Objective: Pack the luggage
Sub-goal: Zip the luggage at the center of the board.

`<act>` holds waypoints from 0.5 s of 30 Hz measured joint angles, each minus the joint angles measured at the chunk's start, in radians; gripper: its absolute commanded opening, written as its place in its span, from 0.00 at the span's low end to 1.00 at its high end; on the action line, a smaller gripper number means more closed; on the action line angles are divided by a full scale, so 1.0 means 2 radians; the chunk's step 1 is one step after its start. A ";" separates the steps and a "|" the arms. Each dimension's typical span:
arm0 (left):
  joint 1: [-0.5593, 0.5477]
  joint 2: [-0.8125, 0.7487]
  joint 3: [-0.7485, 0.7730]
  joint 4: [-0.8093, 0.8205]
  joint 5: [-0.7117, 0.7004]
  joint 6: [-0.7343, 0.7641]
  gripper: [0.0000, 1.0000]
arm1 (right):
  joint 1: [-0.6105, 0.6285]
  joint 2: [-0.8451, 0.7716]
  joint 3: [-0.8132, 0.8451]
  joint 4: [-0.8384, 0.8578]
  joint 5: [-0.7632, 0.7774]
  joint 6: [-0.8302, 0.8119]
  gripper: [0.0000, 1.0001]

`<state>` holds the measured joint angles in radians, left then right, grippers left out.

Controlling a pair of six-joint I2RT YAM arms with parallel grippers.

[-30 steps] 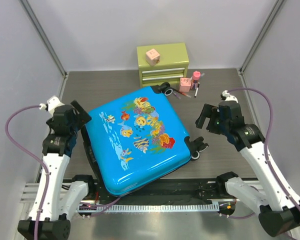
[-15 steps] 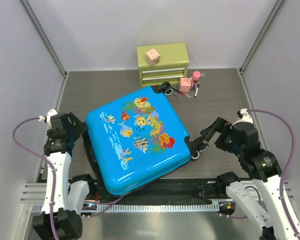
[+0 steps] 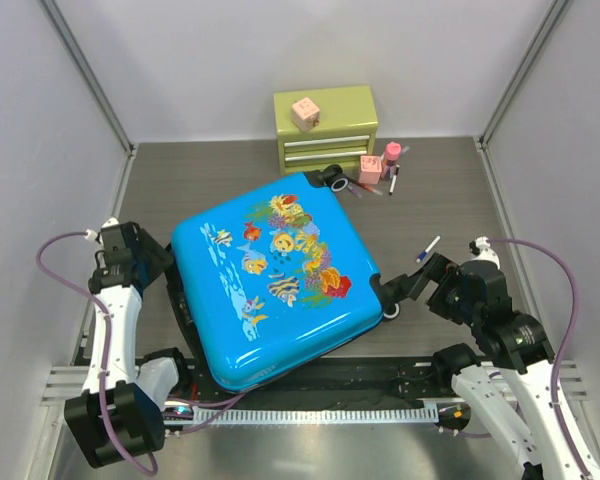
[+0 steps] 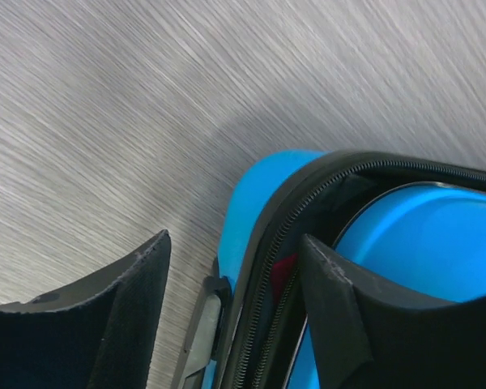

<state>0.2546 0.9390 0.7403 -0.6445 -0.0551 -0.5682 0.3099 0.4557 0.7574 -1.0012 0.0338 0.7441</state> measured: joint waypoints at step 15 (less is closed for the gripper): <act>0.014 0.033 -0.002 0.012 0.060 0.005 0.28 | 0.000 -0.062 0.002 -0.035 0.000 -0.035 0.88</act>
<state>0.2817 1.0046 0.7353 -0.6209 0.0650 -0.5579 0.3099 0.3309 0.7620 -1.0710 0.0338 0.6735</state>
